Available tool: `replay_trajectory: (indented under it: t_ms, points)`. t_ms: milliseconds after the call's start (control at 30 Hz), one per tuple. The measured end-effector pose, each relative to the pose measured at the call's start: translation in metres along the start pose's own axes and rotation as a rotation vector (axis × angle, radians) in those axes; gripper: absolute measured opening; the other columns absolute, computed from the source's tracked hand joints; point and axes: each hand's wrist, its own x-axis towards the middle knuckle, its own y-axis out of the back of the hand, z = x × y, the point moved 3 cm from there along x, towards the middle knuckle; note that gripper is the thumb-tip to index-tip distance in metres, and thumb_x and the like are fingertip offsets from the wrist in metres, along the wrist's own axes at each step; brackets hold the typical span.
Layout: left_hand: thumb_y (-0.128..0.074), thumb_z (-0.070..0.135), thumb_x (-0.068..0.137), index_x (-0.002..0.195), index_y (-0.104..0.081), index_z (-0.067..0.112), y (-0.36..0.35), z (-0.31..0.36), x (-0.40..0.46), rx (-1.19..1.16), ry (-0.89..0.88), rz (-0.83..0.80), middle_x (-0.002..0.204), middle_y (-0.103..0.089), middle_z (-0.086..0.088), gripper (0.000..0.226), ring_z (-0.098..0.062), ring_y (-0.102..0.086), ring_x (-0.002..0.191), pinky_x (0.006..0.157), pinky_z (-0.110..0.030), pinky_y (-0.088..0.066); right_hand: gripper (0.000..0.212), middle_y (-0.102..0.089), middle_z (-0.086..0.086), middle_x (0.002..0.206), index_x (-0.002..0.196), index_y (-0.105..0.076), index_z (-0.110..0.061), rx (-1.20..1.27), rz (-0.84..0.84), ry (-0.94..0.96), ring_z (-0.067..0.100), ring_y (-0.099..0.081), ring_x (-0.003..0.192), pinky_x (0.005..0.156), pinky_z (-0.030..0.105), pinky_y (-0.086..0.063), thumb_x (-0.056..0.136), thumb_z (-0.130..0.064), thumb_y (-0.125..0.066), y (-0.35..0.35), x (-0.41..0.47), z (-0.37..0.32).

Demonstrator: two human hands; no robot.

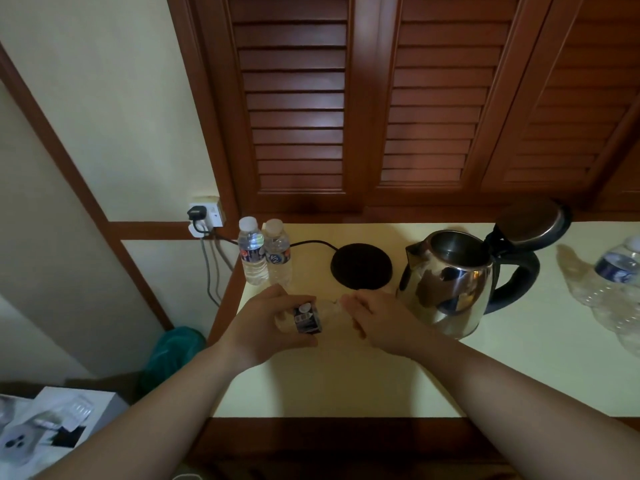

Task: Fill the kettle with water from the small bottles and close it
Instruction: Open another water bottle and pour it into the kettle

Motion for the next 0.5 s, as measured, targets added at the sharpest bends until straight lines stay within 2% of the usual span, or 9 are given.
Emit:
replay_trajectory:
  t_ms: [67,167,267,333,400,433,467,500]
  points:
    - [-0.092,0.05,0.064,0.116,-0.056,0.067,0.001,-0.003,0.002,0.004,0.001,0.007,0.098,-0.058,0.01,0.066,-0.006,-0.055,0.091,0.074,-0.012,-0.044,0.046,-0.068,0.013,0.084,0.097,-0.065,-0.007,-0.002,0.034,-0.005,0.02,-0.063,0.066,0.066,0.041,-0.056,0.106,-0.05,-0.05,0.003,0.001,-0.001]
    - [-0.093,0.05,0.064,0.112,-0.056,0.073,0.003,-0.004,0.005,0.003,-0.003,-0.019,0.099,-0.059,0.009,0.064,-0.008,-0.056,0.093,0.076,-0.015,-0.046,0.029,-0.071,-0.002,0.097,0.115,-0.069,-0.019,0.055,-0.004,0.068,0.018,-0.072,0.08,0.069,0.033,-0.063,0.102,-0.044,-0.062,0.009,0.0,-0.004]
    - [-0.094,0.044,0.065,0.116,-0.057,0.067,0.002,-0.001,0.005,-0.007,-0.014,-0.037,0.1,-0.06,0.008,0.067,-0.008,-0.056,0.094,0.076,-0.013,-0.046,0.023,-0.071,-0.002,0.089,0.109,-0.07,-0.019,0.008,-0.036,0.097,0.012,-0.071,0.074,0.065,0.027,-0.06,0.103,-0.04,-0.063,0.013,-0.001,-0.003]
    - [-0.095,0.04,0.066,0.119,-0.058,0.061,0.001,0.003,0.005,0.004,-0.028,-0.03,0.099,-0.059,0.009,0.068,-0.005,-0.055,0.094,0.075,-0.011,-0.045,0.033,-0.069,0.007,0.08,0.097,-0.068,-0.012,-0.023,-0.018,0.081,0.008,-0.063,0.063,0.059,0.023,-0.053,0.105,-0.041,-0.057,0.01,-0.002,-0.003]
    - [-0.095,0.04,0.066,0.121,-0.058,0.058,0.001,0.006,0.007,0.02,-0.038,-0.02,0.099,-0.058,0.012,0.069,-0.003,-0.054,0.094,0.075,-0.011,-0.045,0.048,-0.065,0.016,0.076,0.088,-0.065,-0.004,-0.029,0.051,0.066,0.011,-0.055,0.058,0.059,0.035,-0.049,0.107,-0.045,-0.05,0.007,-0.001,-0.003]
    - [-0.095,0.041,0.066,0.123,-0.058,0.057,0.001,0.007,0.008,0.028,-0.039,-0.017,0.1,-0.057,0.013,0.069,-0.003,-0.054,0.094,0.075,-0.011,-0.045,0.048,-0.064,0.017,0.077,0.09,-0.065,-0.004,-0.02,0.082,0.072,0.012,-0.054,0.058,0.059,0.039,-0.049,0.107,-0.046,-0.049,0.007,-0.001,-0.003]
    - [-0.094,0.042,0.066,0.124,-0.058,0.056,0.002,0.006,0.01,0.035,-0.038,-0.016,0.1,-0.057,0.014,0.07,-0.003,-0.054,0.093,0.076,-0.012,-0.046,0.043,-0.064,0.014,0.079,0.097,-0.066,-0.008,-0.007,0.092,0.087,0.012,-0.057,0.061,0.059,0.04,-0.051,0.106,-0.046,-0.052,0.008,-0.001,-0.004]
    - [-0.094,0.044,0.066,0.125,-0.058,0.057,0.003,0.005,0.011,0.037,-0.034,-0.016,0.1,-0.057,0.013,0.07,-0.004,-0.055,0.093,0.076,-0.013,-0.046,0.034,-0.066,0.008,0.085,0.106,-0.068,-0.014,0.006,0.072,0.106,0.011,-0.063,0.066,0.058,0.034,-0.054,0.104,-0.046,-0.057,0.01,-0.002,-0.005]
